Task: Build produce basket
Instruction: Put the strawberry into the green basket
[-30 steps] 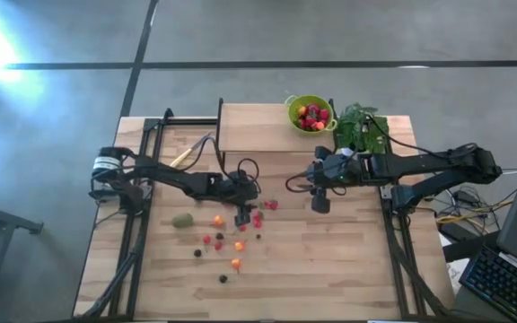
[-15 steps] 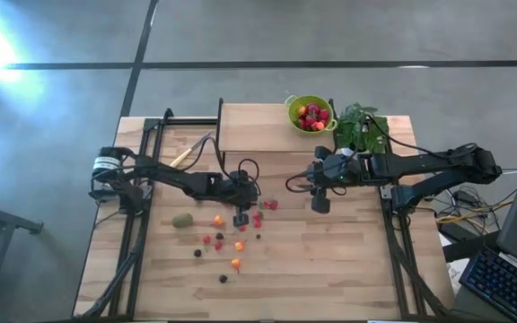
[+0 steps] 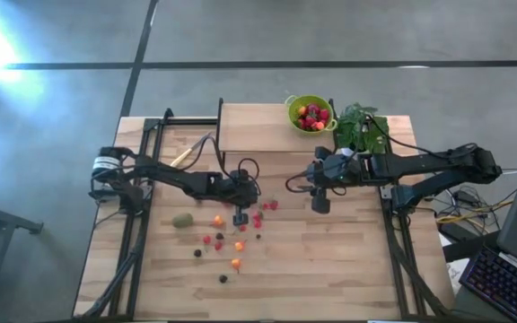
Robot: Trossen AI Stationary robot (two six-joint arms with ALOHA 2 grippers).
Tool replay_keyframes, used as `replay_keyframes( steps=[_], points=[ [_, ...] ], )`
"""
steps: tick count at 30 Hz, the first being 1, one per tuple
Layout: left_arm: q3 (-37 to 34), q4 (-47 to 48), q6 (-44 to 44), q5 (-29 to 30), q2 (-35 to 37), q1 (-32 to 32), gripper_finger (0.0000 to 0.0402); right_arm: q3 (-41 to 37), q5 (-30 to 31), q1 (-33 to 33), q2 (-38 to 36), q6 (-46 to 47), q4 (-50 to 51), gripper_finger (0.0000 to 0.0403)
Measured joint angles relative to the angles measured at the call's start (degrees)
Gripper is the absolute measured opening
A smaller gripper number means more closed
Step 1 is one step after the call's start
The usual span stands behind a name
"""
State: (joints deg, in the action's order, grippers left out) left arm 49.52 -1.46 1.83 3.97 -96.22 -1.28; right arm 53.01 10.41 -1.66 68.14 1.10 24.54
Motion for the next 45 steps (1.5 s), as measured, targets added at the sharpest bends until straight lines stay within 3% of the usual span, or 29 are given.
replay_keyframes(
  steps=[16, 26, 36, 45],
  points=[
    [9.0, 1.0, -4.9, -0.2, 0.8, 0.9, 0.0001, -5.8, -3.2, -4.8, 0.0, 2.8, -11.5, 0.0160],
    [10.6, -0.7, -9.9, -0.2, 0.8, 1.3, 0.0001, -9.2, -3.0, -4.8, 1.3, 5.0, -14.7, 0.0219],
    [10.9, -5.6, -14.6, -0.2, 0.8, 1.7, 0.0001, -9.3, -3.0, -5.0, 11.3, 2.0, -20.3, 0.0262],
    [10.9, -6.1, -14.5, -0.4, 0.8, 1.8, 0.0001, -9.3, -2.7, -5.0, 14.4, 0.2, -23.3, 0.0234]
  ],
)
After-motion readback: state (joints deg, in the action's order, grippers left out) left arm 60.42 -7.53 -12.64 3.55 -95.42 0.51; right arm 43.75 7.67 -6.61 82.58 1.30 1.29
